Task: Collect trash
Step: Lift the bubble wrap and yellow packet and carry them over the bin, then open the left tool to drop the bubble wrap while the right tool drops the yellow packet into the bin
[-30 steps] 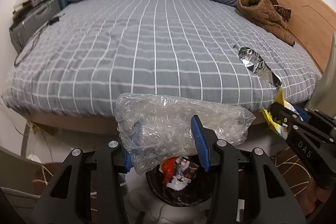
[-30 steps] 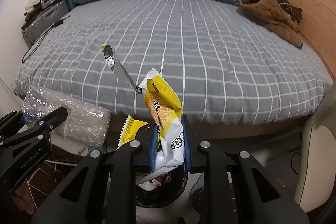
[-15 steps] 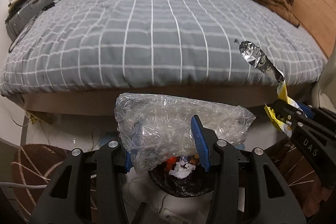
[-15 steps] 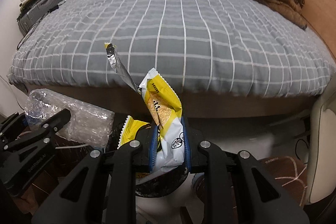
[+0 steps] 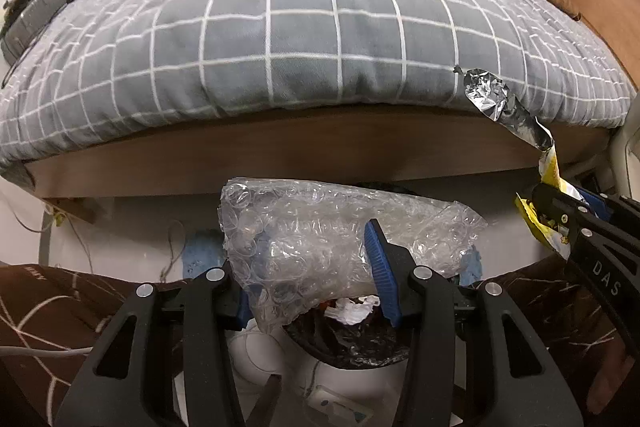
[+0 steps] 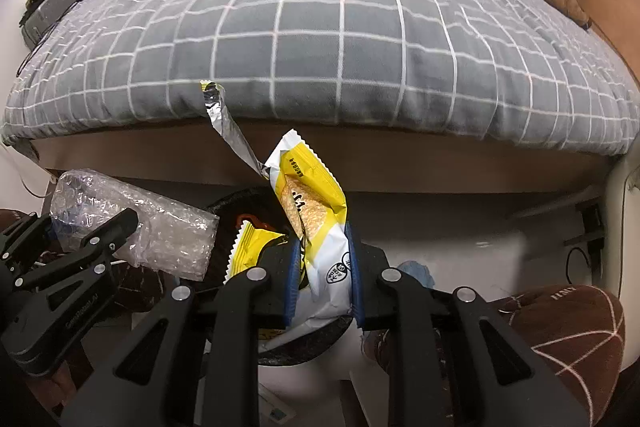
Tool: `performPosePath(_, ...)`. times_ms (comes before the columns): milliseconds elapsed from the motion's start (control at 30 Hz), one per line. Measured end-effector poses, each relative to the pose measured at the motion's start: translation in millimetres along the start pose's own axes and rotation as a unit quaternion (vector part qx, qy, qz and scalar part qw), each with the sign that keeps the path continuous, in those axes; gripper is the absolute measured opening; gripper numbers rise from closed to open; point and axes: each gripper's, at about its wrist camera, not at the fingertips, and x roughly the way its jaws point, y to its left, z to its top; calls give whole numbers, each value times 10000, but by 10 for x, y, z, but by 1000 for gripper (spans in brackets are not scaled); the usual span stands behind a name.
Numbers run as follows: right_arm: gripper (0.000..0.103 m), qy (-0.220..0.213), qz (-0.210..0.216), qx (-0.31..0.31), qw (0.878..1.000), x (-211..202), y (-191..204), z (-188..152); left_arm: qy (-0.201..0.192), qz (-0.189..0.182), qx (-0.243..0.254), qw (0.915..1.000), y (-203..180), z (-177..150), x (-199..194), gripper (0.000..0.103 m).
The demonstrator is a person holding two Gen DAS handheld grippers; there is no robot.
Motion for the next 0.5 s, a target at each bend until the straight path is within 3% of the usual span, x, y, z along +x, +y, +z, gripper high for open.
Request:
performPosePath(233,20,109,-33,23,9999,118,-64,-27,130,-64,15,9999,-75,33,164,54)
performPosePath(500,20,202,-10,16,9998,221,-5,-23,223,6,-16,9998,-24,-2,270,73)
